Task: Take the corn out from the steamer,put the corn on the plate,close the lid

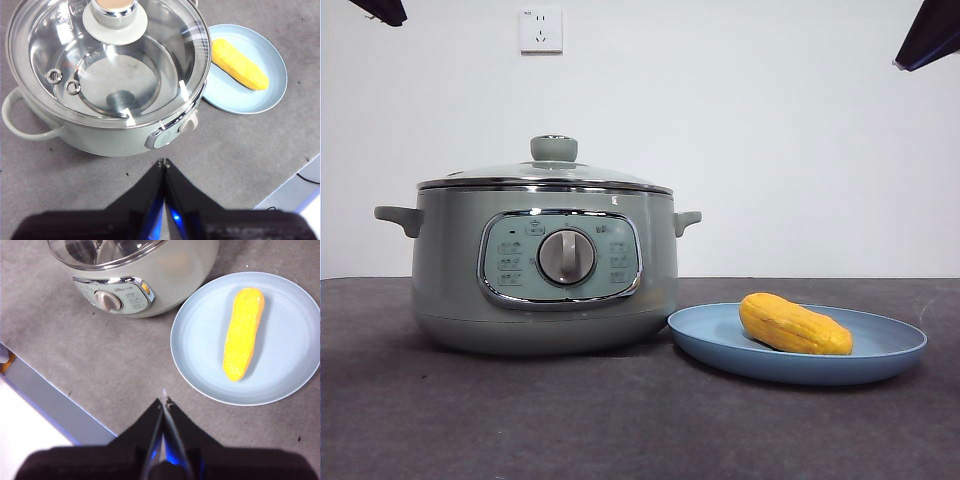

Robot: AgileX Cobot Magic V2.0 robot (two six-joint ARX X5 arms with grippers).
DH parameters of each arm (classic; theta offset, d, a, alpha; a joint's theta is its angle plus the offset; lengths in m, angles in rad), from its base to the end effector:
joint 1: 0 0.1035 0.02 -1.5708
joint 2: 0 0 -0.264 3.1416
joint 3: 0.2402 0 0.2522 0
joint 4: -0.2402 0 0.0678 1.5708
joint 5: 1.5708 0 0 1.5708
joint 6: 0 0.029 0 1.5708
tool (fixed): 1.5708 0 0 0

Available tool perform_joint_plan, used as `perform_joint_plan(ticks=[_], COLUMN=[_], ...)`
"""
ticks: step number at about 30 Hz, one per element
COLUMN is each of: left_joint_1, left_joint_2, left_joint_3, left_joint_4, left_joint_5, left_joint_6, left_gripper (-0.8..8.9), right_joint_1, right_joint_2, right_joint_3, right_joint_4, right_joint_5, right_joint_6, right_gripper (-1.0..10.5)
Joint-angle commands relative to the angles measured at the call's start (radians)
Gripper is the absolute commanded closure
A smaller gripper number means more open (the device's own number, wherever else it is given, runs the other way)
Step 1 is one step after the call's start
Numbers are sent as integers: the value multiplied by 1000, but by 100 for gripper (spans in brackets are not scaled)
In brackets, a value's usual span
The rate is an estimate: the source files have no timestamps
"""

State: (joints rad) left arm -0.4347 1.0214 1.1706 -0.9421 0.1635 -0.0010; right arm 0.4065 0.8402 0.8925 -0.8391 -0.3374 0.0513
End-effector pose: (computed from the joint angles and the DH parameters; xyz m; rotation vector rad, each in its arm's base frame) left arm 0.1641 -0.0814 0.3557 0.1078 0.7972 -0.5658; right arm 0.1363 0.0691 0.3055 0.0185 0.8217 0.6836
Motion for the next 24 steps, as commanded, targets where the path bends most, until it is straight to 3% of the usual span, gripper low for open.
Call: perform_joint_plan(ticks=[1, 5, 9, 15, 18, 24], left_joint_1=[-2, -2, 65, 244, 338, 477], left_joint_2=[1, 1, -32, -179, -280, -496], left_joint_3=[-2, -4, -5, -98, -223, -529], left_joint_4=[7, 42, 222, 551, 709, 871], left_joint_5=[-5, -63, -159, -44, -31, -34], left_joint_6=[4, 55, 111, 189, 189, 190], left_gripper=[816, 816, 816, 816, 816, 816], right_joint_1=[2, 2, 2, 2, 2, 2], right_joint_2=[-3, -3, -3, -3, -3, -3], right_joint_3=[-6, -6, -6, -6, -6, -6], right_joint_4=[3, 3, 3, 2, 2, 2], right_joint_5=[3, 3, 3, 3, 3, 3], right_joint_6=[-8, -8, -8, -8, -8, -8], right_gripper=[946, 946, 946, 946, 946, 946])
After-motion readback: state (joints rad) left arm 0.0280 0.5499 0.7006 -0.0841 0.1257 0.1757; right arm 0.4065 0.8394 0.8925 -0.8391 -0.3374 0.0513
